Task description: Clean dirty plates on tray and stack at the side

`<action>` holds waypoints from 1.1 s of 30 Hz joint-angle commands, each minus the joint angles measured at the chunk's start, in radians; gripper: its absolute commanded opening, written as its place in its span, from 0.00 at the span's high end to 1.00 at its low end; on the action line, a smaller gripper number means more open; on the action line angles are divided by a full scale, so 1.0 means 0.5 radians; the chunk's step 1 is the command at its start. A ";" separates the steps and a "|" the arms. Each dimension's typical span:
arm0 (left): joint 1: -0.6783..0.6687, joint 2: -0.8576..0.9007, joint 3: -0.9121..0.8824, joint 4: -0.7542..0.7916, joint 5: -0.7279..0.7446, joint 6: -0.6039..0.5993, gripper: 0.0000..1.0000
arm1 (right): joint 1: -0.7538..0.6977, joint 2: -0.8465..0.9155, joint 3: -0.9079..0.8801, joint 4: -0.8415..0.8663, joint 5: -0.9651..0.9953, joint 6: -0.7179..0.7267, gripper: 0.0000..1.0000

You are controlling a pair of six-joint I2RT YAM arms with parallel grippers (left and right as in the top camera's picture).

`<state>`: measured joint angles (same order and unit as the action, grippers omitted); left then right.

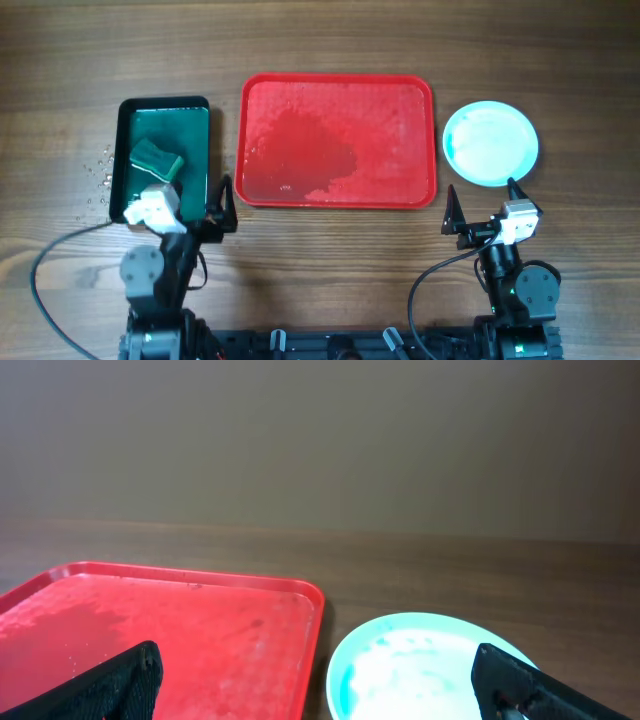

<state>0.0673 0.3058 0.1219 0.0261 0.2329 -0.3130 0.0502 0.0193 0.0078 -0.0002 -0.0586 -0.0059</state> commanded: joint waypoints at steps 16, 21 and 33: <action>-0.019 -0.606 -0.233 -0.170 -0.037 0.729 0.00 | 0.010 -0.018 -0.005 0.004 0.020 -0.028 0.00; -0.019 -0.606 -0.233 -0.199 -0.333 0.738 0.00 | 0.010 -0.018 -0.005 0.004 0.020 -0.027 0.00; -0.019 -0.606 -0.233 -0.188 -0.673 0.739 0.00 | 0.010 -0.018 -0.005 0.004 0.020 -0.028 0.00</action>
<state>0.0643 0.0139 0.0105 -0.0677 -0.0563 0.0402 0.0502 0.0193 0.0078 0.0002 -0.0586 -0.0059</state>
